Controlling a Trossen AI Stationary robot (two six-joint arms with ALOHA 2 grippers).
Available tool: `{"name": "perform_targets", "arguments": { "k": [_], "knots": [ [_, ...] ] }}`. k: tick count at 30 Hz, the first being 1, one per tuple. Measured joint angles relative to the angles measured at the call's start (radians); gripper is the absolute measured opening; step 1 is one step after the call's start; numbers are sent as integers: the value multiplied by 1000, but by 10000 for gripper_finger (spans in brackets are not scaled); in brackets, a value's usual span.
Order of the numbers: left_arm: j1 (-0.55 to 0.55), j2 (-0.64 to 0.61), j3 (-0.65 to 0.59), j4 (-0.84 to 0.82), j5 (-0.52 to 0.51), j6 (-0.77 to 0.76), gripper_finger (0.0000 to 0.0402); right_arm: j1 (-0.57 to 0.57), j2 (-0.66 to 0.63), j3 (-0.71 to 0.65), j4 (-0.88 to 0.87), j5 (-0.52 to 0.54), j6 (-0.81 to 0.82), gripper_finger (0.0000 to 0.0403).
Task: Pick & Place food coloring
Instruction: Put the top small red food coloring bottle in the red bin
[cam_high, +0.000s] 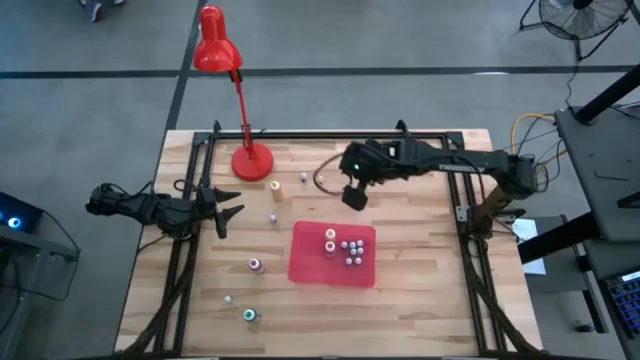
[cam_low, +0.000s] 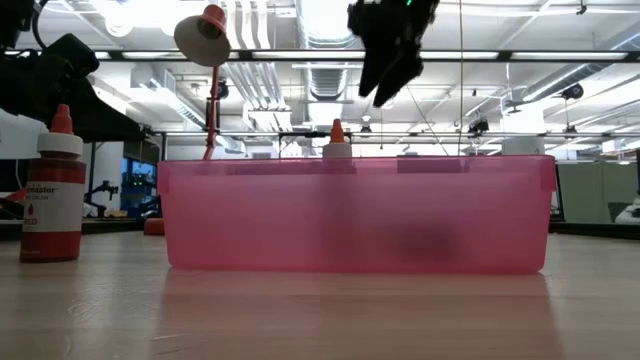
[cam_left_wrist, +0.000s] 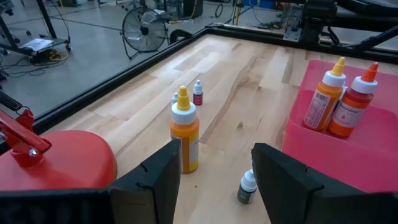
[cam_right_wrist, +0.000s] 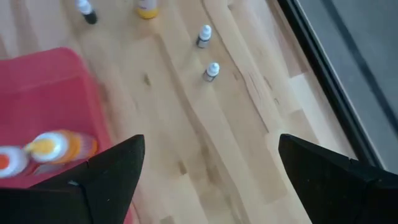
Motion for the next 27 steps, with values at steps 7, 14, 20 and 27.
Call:
{"name": "perform_targets", "arguments": {
  "k": [7,14,20,27],
  "knots": [
    [0,0,0,0,0,0,170,-106,120,59,36,-57,-70,364],
    [0,0,0,0,0,0,170,-166,268,180,71,-137,-67,364],
    [0,0,0,0,0,0,170,-188,404,292,69,-194,-69,364],
    [0,0,0,0,0,0,170,-197,509,380,29,-221,-80,364]
  ]
}}
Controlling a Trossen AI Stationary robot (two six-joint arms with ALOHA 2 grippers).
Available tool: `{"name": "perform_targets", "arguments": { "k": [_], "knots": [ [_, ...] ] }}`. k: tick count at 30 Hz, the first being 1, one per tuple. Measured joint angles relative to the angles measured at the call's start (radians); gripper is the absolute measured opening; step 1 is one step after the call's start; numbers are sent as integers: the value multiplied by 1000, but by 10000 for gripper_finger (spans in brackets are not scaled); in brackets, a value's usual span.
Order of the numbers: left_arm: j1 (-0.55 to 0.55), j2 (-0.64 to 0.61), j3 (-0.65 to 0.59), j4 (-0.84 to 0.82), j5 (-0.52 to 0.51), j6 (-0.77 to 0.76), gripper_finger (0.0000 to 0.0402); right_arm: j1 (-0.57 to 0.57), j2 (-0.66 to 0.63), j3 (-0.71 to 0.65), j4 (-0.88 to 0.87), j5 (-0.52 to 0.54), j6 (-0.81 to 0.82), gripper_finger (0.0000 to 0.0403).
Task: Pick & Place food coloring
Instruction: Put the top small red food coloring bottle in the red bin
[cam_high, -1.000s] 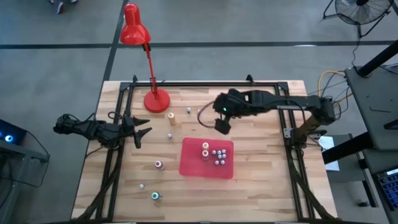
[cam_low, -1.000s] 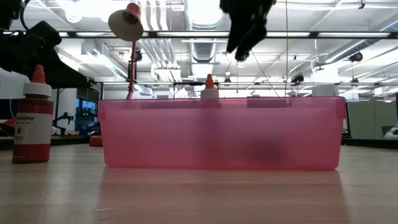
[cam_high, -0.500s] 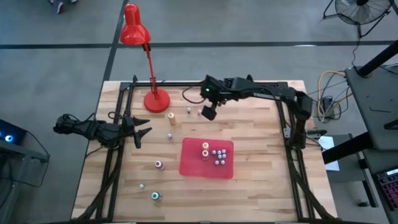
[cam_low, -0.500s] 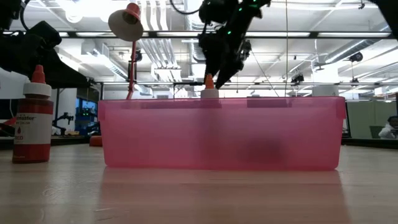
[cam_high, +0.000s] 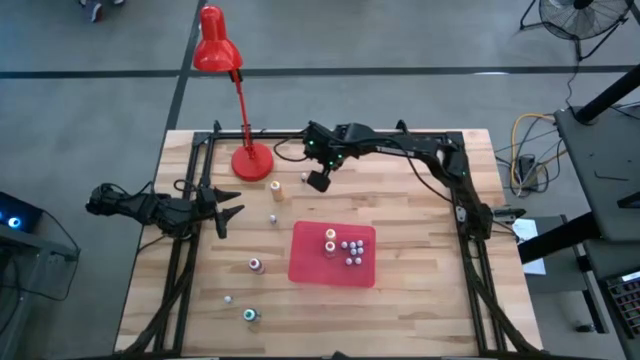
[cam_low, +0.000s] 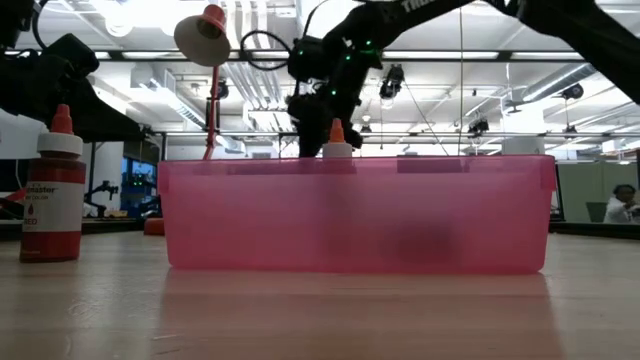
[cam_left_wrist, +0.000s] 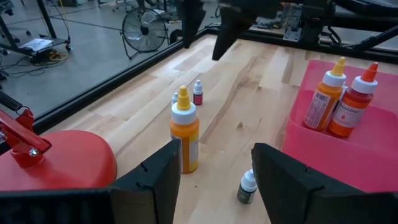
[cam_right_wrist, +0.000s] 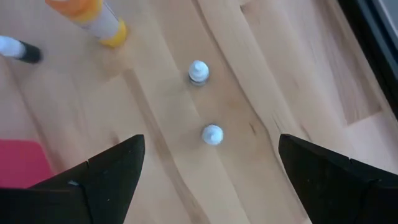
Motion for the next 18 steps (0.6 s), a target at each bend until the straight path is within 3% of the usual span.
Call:
{"name": "perform_targets", "arguments": {
  "k": [18],
  "knots": [
    [0,0,0,0,0,0,170,-9,56,-51,40,-31,-75,364]
  ]
}}
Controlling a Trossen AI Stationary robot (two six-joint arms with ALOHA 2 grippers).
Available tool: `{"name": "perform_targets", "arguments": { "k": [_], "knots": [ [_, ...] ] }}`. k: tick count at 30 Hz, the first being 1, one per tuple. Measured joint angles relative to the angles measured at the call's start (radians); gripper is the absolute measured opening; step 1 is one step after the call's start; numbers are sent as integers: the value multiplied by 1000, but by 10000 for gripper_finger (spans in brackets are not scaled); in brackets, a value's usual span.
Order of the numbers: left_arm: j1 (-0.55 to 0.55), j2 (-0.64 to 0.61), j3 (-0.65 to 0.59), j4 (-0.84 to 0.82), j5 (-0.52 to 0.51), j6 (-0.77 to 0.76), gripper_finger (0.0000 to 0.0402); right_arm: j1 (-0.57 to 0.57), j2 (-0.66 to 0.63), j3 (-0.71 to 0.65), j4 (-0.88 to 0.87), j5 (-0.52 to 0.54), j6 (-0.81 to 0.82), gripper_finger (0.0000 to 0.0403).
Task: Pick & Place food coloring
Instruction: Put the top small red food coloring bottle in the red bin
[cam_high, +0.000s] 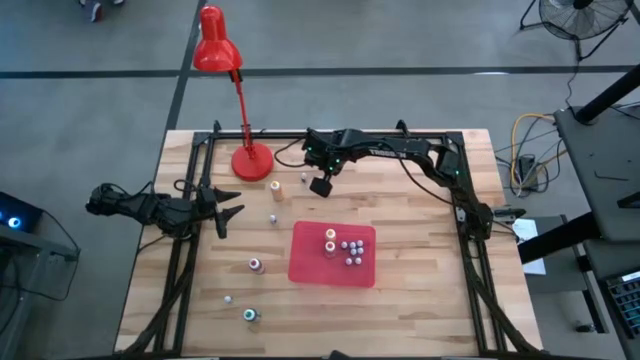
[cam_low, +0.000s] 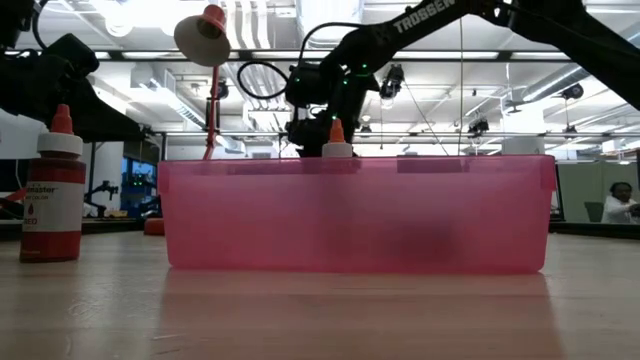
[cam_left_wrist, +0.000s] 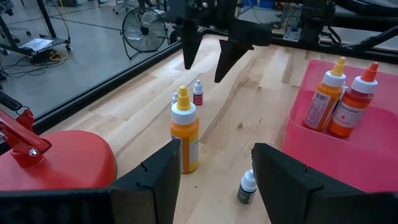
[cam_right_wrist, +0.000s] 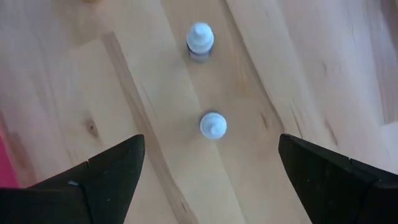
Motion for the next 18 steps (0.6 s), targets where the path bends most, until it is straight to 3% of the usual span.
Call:
{"name": "perform_targets", "arguments": {
  "k": [18],
  "knots": [
    [0,0,0,0,0,0,170,-7,61,-11,39,-44,-15,363]
  ]
}}
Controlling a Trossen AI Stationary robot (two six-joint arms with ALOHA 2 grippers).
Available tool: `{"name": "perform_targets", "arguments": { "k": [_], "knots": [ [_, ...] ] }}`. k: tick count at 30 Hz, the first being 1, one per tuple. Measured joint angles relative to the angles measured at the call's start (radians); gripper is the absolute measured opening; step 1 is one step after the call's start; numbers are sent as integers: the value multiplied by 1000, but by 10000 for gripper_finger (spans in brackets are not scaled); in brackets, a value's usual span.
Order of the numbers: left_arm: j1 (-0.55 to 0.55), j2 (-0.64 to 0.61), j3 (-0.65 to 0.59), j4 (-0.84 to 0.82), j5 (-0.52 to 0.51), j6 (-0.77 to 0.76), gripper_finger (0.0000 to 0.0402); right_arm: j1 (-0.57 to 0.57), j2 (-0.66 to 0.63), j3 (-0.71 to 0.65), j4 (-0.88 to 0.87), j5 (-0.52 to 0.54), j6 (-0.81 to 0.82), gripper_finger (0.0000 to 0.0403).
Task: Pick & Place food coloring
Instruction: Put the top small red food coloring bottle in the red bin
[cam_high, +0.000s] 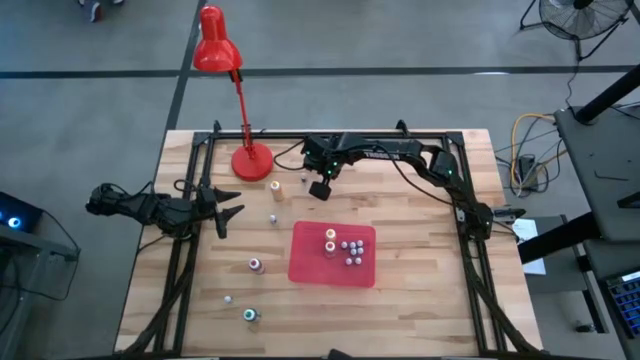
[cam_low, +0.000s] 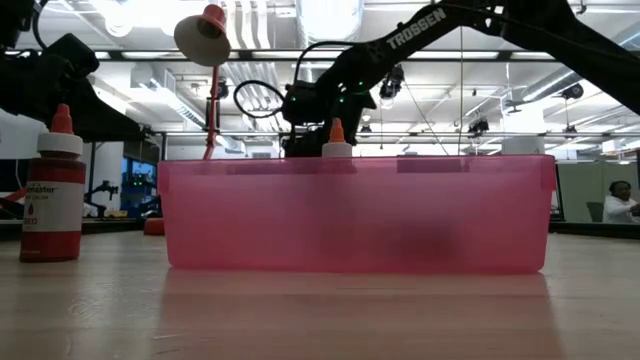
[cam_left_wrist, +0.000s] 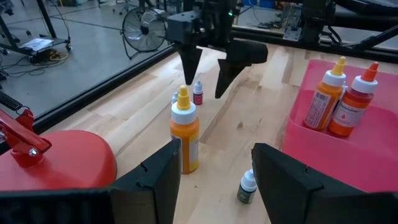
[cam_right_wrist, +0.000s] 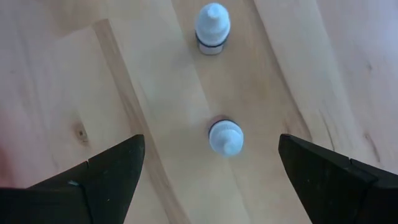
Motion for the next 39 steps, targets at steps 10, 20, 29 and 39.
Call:
{"name": "perform_targets", "arguments": {
  "k": [10,20,29,39],
  "knots": [
    [0,0,0,0,0,0,170,-11,3,2,18,-2,-25,321],
    [0,0,0,0,0,0,170,-12,3,-6,15,-4,-25,242],
    [0,0,0,0,0,0,170,-14,3,-7,15,-3,-17,177],
    [0,0,0,0,0,0,170,-14,3,-7,16,1,-13,97]
  ]
}}
